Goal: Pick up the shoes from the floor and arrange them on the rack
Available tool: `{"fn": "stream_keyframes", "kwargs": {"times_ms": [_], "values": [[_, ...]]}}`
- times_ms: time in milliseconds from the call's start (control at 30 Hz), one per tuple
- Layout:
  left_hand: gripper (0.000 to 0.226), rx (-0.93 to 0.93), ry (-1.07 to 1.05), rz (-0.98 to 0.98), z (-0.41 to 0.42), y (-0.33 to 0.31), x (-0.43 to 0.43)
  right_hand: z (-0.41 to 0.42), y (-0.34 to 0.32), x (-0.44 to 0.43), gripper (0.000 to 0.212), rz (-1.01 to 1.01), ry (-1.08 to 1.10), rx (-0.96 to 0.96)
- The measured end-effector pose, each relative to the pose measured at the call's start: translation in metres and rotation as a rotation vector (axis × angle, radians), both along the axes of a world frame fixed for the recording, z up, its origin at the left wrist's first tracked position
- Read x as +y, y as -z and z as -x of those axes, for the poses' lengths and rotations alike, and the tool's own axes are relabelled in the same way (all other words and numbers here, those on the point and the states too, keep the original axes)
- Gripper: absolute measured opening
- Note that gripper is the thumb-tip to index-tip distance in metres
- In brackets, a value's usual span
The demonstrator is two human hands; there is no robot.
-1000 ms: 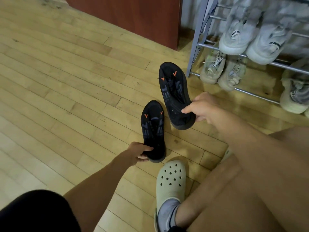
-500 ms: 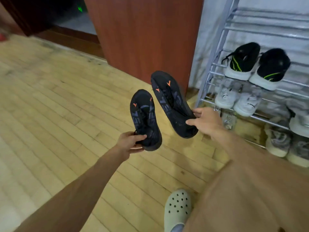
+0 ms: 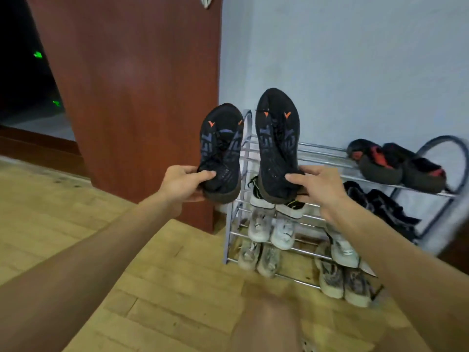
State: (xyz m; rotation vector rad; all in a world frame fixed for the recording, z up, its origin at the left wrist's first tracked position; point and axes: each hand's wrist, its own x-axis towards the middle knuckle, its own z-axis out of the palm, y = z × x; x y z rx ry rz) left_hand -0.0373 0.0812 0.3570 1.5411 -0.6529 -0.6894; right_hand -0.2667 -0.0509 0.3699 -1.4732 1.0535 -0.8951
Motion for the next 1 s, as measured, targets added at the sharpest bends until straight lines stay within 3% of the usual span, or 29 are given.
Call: {"fn": "stream_keyframes", "kwargs": {"times_ms": [267, 500, 633, 867, 1000], "values": [[0.018, -0.063, 0.144, -0.039, 0.022, -0.041, -0.136, 0.043, -0.035, -0.093, 0.021, -0.064, 0.178, -0.067], [0.027, -0.061, 0.180, -0.129, 0.028, -0.031, -0.219, 0.034, -0.014, -0.161, 0.027, -0.169, 0.169, -0.020], [0.019, -0.038, 0.204, -0.173, 0.026, -0.021, -0.236, 0.020, -0.002, -0.176, 0.034, -0.189, 0.151, 0.056], [0.020, -0.185, 0.220, -0.233, 0.029, -0.020, -0.232, 0.016, -0.006, -0.167, 0.051, -0.205, 0.045, 0.165], [0.034, -0.321, 0.179, -0.202, 0.044, -0.026, -0.210, 0.030, -0.012, -0.141, 0.056, -0.174, 0.034, 0.176]]}}
